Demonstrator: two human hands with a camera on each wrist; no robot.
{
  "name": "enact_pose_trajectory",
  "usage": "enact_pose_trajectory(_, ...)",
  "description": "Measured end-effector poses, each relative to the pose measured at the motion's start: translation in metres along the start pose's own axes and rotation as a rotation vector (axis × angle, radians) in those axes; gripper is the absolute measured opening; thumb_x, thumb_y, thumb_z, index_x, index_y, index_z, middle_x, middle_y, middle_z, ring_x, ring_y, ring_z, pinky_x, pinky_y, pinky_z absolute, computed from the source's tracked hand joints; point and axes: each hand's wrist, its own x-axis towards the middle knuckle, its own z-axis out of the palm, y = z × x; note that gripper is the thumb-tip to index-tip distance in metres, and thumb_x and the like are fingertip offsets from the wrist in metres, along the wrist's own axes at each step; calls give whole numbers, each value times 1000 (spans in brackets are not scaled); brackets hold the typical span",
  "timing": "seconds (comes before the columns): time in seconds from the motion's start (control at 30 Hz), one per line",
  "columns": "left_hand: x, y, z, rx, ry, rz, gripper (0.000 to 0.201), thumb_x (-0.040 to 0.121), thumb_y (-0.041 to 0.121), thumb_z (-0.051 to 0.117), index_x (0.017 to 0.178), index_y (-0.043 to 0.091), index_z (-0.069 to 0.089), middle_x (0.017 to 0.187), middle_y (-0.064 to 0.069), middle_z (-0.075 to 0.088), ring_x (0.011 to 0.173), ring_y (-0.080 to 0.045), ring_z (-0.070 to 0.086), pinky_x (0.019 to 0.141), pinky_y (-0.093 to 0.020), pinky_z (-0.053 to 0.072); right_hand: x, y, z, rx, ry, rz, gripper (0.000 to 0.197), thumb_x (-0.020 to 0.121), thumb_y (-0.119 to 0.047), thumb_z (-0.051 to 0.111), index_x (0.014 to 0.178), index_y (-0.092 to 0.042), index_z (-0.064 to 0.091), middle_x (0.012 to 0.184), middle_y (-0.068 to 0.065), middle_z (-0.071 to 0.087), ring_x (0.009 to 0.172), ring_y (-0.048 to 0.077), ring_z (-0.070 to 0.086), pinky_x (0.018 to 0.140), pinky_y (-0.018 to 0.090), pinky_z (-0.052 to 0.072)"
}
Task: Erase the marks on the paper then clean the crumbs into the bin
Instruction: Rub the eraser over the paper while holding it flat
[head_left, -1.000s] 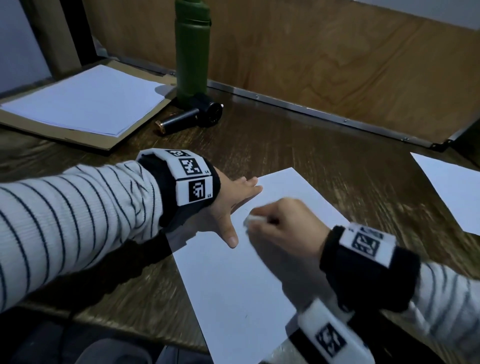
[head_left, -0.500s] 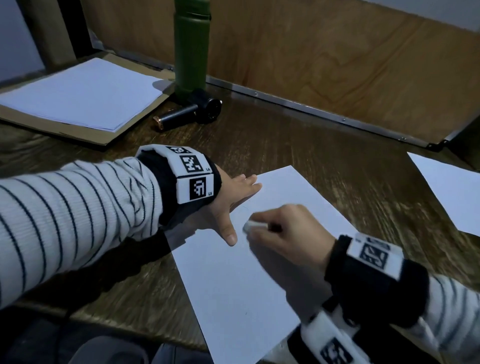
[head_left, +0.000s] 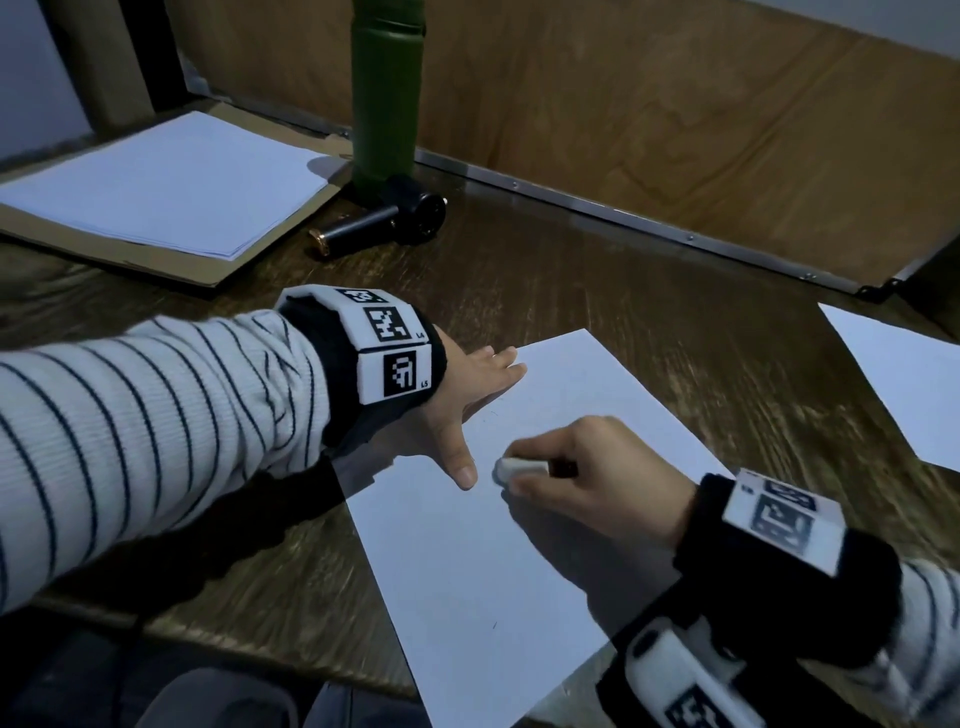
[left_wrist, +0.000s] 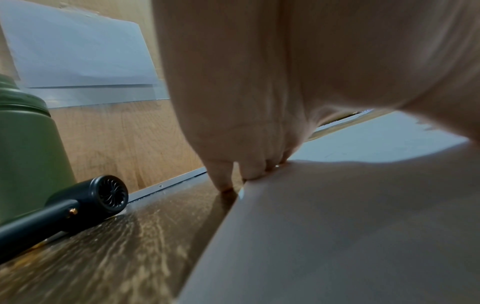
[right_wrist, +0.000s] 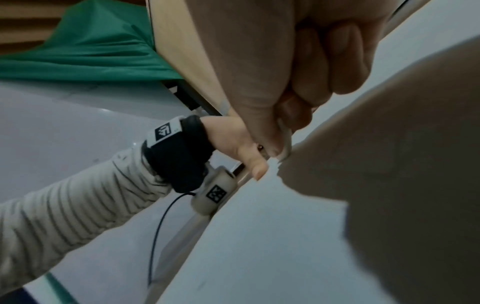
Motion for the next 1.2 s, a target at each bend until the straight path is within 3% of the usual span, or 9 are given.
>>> enact_pose_trajectory(0.17, -1, 0, 0, -20, -1, 5, 129, 67, 62, 70, 146, 22, -23, 155, 5, -27, 143, -10, -19, 120, -42, -1, 26, 23, -19, -76, 166, 107, 20, 86, -23, 57, 79, -9, 69, 62, 6, 53, 60, 10, 39, 58, 12, 36)
enact_pose_trajectory(0.23, -2, 1, -2, -15, -15, -3, 129, 66, 64, 69, 146, 24, -24, 154, 6, -27, 143, -11, -20, 119, -43, -1, 37, 34, -26, -113, 252, 200, 20, 86, -20, 55, 79, -8, 69, 60, 4, 48, 63, 15, 37, 59, 15, 34)
enact_pose_trajectory(0.33, -2, 1, -3, -8, -16, -8, 130, 65, 65, 69, 145, 25, -24, 155, 6, -27, 144, -12, -20, 120, -45, 0, 33, 28, -20, -121, 235, 180, 19, 87, -21, 55, 76, -10, 67, 52, -1, 42, 57, 17, 39, 58, 22, 31)
enact_pose_trajectory(0.53, 0, 3, 1, 15, 6, -7, 135, 61, 67, 70, 146, 21, -24, 155, 4, -27, 144, -11, -19, 120, -41, -1, 9, -3, -2, 17, 23, 31, 18, 86, -30, 59, 79, -19, 71, 45, -6, 48, 52, 8, 46, 53, 16, 34)
enact_pose_trajectory(0.77, -4, 8, -3, 34, 3, -32, 136, 60, 66, 72, 146, 22, -25, 155, 4, -26, 144, -13, -18, 117, -42, -1, 44, 35, -25, -40, 272, 260, 25, 86, -22, 57, 61, -24, 61, 44, -10, 45, 53, 8, 46, 51, 5, 35)
enact_pose_trajectory(0.87, -4, 8, -1, 22, 19, -32, 135, 62, 62, 73, 146, 20, -24, 155, 3, -26, 144, -13, -18, 117, -40, -3, 26, 18, -12, -10, 189, 143, 21, 86, -25, 58, 75, -10, 69, 44, -2, 43, 50, 7, 44, 52, 12, 35)
enact_pose_trajectory(1.0, -1, 6, 1, 24, 17, -27, 137, 60, 65, 73, 145, 20, -25, 155, 3, -27, 144, -13, -18, 117, -39, -3, 1, -4, 0, 87, -23, -12, 19, 86, -28, 59, 82, -14, 72, 58, 4, 55, 56, 8, 44, 59, 20, 39)
enact_pose_trajectory(1.1, -1, 4, 0, 6, 7, -24, 138, 60, 62, 74, 145, 20, -25, 155, 3, -27, 144, -12, -19, 118, -40, -3, 16, 10, -13, 12, 94, 77, 19, 85, -24, 60, 81, -11, 72, 47, -4, 48, 51, 1, 46, 53, 10, 36)
enact_pose_trajectory(1.2, -3, 7, -3, 22, -10, -37, 137, 61, 64, 73, 145, 23, -26, 154, 4, -28, 144, -13, -19, 119, -44, -1, 37, 30, -26, -94, 251, 210, 32, 85, -18, 57, 54, -27, 59, 42, -7, 41, 52, 3, 48, 52, 9, 33)
